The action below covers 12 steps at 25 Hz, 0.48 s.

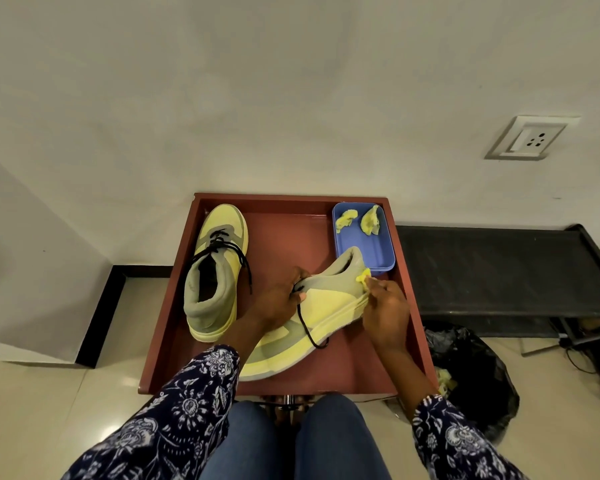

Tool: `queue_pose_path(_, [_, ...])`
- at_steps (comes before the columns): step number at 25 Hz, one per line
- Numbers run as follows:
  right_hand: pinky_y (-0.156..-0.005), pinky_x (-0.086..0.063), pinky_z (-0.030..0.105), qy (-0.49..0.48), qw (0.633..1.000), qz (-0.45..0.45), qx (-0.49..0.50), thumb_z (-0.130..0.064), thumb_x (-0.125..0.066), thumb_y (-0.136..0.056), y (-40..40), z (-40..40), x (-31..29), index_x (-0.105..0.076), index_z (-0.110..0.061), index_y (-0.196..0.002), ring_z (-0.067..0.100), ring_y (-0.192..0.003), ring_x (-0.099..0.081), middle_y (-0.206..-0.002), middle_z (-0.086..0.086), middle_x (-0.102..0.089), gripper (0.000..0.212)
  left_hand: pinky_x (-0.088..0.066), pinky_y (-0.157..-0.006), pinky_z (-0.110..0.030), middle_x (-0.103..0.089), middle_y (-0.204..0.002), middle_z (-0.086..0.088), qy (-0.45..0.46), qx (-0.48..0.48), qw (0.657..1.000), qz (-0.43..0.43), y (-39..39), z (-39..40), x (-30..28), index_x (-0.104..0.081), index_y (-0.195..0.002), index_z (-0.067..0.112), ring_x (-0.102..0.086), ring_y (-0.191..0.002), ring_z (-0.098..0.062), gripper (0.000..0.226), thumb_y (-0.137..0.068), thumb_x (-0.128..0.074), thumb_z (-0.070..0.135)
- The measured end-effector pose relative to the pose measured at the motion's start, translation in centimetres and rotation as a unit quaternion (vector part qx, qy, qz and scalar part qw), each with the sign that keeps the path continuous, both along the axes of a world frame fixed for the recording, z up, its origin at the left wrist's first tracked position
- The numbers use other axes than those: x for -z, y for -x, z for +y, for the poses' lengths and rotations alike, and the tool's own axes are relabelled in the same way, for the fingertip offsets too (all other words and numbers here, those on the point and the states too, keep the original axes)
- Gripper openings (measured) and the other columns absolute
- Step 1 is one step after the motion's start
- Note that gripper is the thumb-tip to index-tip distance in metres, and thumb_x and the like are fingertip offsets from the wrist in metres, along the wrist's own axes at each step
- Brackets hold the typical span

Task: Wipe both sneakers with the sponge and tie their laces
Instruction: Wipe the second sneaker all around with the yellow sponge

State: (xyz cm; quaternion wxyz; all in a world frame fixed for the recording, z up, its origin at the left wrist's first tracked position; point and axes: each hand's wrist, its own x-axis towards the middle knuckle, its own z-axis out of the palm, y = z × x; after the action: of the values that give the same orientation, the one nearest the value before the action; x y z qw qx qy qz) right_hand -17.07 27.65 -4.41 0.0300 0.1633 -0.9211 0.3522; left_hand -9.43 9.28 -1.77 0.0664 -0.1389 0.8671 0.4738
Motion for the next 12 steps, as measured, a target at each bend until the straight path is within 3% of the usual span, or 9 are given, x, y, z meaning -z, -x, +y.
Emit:
queue_pose_path(5, [-0.088, -0.047, 0.034, 0.012, 0.995, -0.065, 0.073, 0.002, -0.050, -0.088, 1.7, -0.3, -0.7, -0.065, -0.002, -0.112, 0.035, -0.100, -0.061, -0.109, 0.020, -0.067, 0.028, -0.032, -0.076, -0.016, -0.049, -0.107, 0.000, 0.013, 0.005, 1.000, 0.007, -0.1, 0.2, 0.0, -0.042, -0.126, 0.009, -0.046, -0.096, -0.014, 0.031, -0.095, -0.044, 0.008])
queue_pose_path(8, [-0.087, -0.046, 0.031, 0.055, 0.996, -0.022, 0.068, 0.006, -0.052, -0.085, -0.7, -1.7, -0.9, -0.067, -0.002, -0.110, 0.033, -0.098, -0.062, -0.107, 0.019, -0.067, 0.030, -0.032, -0.071, -0.015, -0.048, -0.104, 0.001, 0.012, 0.003, 1.000, 0.018, -0.1, 0.2, -0.3, -0.044, -0.124, 0.008, -0.046, -0.094, -0.014, 0.030, -0.094, -0.045, 0.006])
queue_pose_path(12, [-0.082, -0.049, 0.032, 0.020, 0.993, 0.098, -0.063, 0.005, -0.057, -0.073, -4.0, -2.7, 0.0, -0.071, 0.001, -0.099, 0.035, -0.086, -0.065, -0.097, 0.017, -0.069, 0.031, -0.031, -0.067, -0.014, -0.048, -0.101, 0.000, 0.003, 0.000, 1.000, 0.025, -0.2, 0.3, -0.5, -0.045, -0.122, 0.005, -0.045, -0.091, -0.013, 0.028, -0.094, -0.045, 0.003])
